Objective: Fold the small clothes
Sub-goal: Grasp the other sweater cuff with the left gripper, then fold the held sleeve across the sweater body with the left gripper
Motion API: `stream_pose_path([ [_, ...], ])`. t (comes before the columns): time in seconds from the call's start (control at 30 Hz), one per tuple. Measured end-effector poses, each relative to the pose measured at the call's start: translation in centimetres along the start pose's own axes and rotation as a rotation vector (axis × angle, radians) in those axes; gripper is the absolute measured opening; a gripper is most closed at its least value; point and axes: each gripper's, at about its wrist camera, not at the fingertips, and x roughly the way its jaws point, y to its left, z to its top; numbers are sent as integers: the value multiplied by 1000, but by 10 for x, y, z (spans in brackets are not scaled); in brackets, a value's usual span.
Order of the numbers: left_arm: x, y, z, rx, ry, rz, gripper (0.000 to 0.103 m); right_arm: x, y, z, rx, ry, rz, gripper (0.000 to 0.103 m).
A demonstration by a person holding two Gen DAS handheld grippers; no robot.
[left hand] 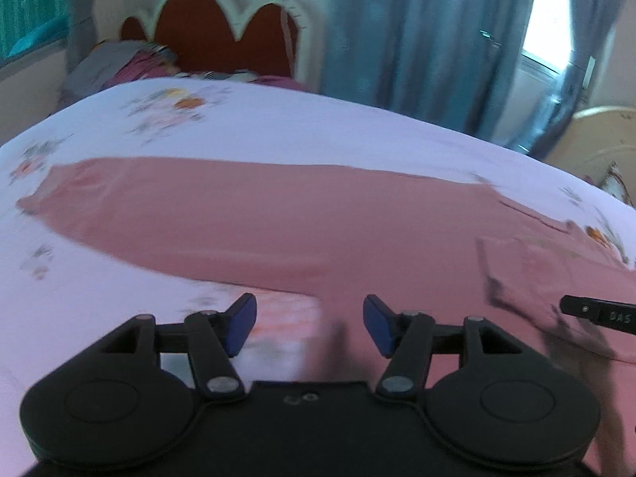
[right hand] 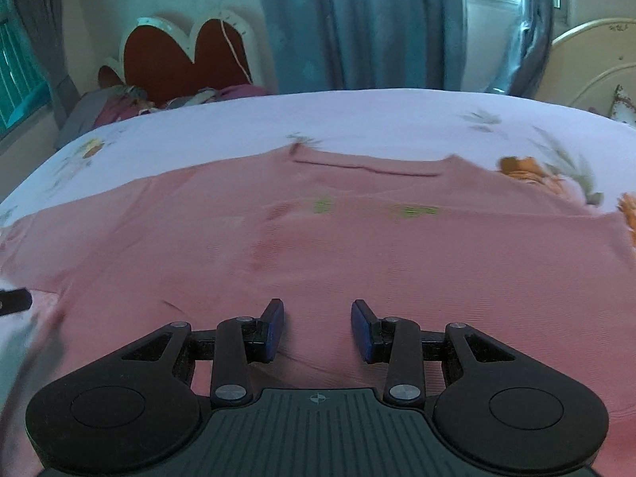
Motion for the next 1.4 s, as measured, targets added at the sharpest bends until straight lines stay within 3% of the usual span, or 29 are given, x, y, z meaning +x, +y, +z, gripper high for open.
stream_pose_path([
  [0.4, 40, 158, 37, -219, 20, 129, 58, 39, 52, -1, -40, 23, -104, 37],
  [0.53, 54, 197, 46, -282, 21, 164, 59, 29, 57, -1, 21, -18, -104, 37],
  [0.6, 60, 211, 49, -313, 14, 184, 59, 37, 64, -8, 7, 12, -118, 37],
  [0.67, 68, 223, 51, -341, 10, 202, 58, 38, 68, -12, -13, -12, -136, 37],
  [0.9, 87, 244, 59, -390, -48, 181, 57, 40, 69, -4, 11, 11, -150, 38],
  [0.97, 92, 250, 61, -411, -82, 180, 45, 40, 71, -4, 14, 13, -160, 38],
  [1.03, 98, 259, 61, -446, -108, 187, 19, 40, 74, -5, 9, 13, -170, 38],
  [1.13, 98, 269, 61, -498, -129, 170, 6, 41, 75, -6, 2, 8, -178, 38],
  [1.27, 88, 254, 65, -444, -180, 153, 5, 41, 74, -7, 10, 1, -176, 38],
  [1.4, 65, 213, 81, -338, -242, 43, 5, 35, 74, -2, 26, -1, -170, 38],
])
